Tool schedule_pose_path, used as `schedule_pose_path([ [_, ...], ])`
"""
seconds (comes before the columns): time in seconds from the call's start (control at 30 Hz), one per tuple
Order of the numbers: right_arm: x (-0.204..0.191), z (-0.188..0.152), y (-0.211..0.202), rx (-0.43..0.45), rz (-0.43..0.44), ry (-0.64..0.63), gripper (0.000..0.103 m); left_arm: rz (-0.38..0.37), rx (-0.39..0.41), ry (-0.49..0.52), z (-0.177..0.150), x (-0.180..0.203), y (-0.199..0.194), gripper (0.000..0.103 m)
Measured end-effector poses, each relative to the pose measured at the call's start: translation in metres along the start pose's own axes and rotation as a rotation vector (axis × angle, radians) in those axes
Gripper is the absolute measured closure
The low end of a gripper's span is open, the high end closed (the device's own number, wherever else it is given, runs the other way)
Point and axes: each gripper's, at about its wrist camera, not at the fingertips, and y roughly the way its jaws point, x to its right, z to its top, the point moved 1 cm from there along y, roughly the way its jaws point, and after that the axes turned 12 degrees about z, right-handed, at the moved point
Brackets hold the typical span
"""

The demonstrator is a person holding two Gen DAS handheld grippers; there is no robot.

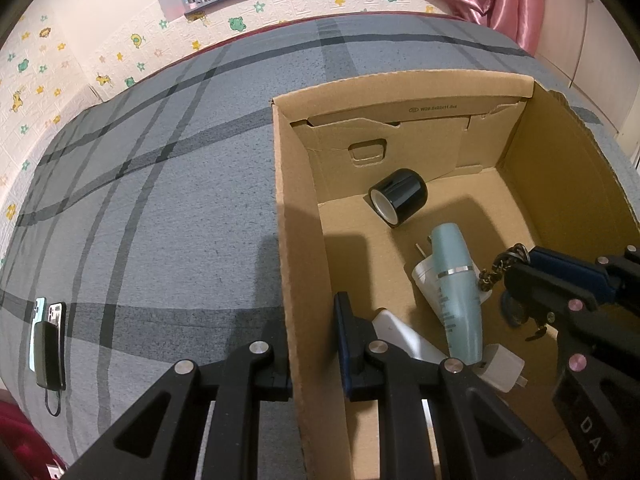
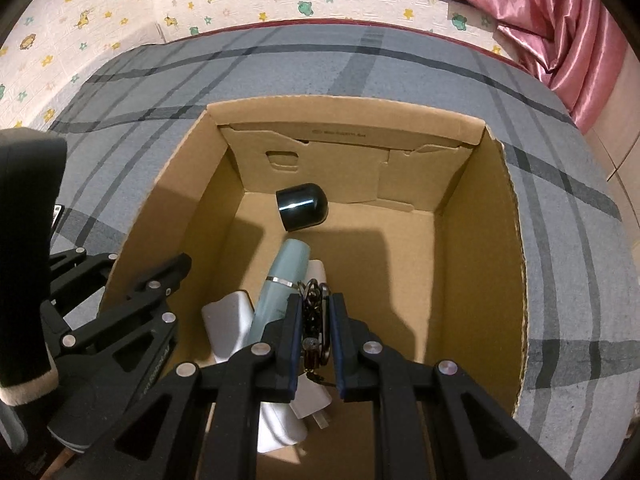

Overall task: Organize rigid objects
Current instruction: 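Lower the keys into the box and open the right tool, then raise the open right tool out of the box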

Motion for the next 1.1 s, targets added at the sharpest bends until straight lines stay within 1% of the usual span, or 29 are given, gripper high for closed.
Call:
schedule_pose_path([
  [0.3, 0.004, 0.0, 0.001, 0.002, 0.018, 0.017, 0.089, 0.004, 0.002, 0.003, 0.0, 0.002, -0.001, 0.086],
  [0.33, 0.004, 0.0, 0.0, 0.007, 0.015, 0.017, 0.087, 0.005, 0.001, 0.003, 0.001, 0.002, -0.001, 0.086],
  [0.4, 0.004, 0.0, -0.002, 0.016, 0.017, 0.019, 0.079, 0.005, 0.001, 0.003, 0.001, 0.002, -0.002, 0.086],
  [0.43, 0.004, 0.0, -0.004, 0.021, 0.015, 0.019, 0.074, 0.006, 0.001, 0.003, 0.0, 0.002, -0.002, 0.086],
  [0.5, 0.004, 0.0, -0.007, 0.031, 0.012, 0.018, 0.071, 0.006, 0.001, 0.003, 0.001, 0.002, -0.002, 0.086],
  [0.53, 0.003, 0.0, -0.008, 0.036, 0.01, 0.017, 0.066, 0.006, 0.001, 0.002, 0.001, 0.002, -0.002, 0.086],
  [0.7, 0.002, 0.0, -0.018, 0.062, -0.008, 0.002, 0.063, 0.006, -0.001, 0.003, 0.001, 0.002, -0.002, 0.086],
  [0.83, 0.005, 0.002, -0.028, 0.083, -0.019, 0.009, 0.057, 0.008, -0.002, 0.004, 0.002, 0.002, -0.003, 0.086],
  [1.0, 0.006, 0.003, -0.042, 0.105, -0.036, 0.013, 0.054, 0.011, -0.002, 0.006, 0.001, 0.003, -0.002, 0.086],
  [1.1, 0.009, 0.003, -0.052, 0.121, -0.051, 0.027, 0.047, 0.011, -0.002, 0.006, 0.001, 0.003, -0.002, 0.086],
])
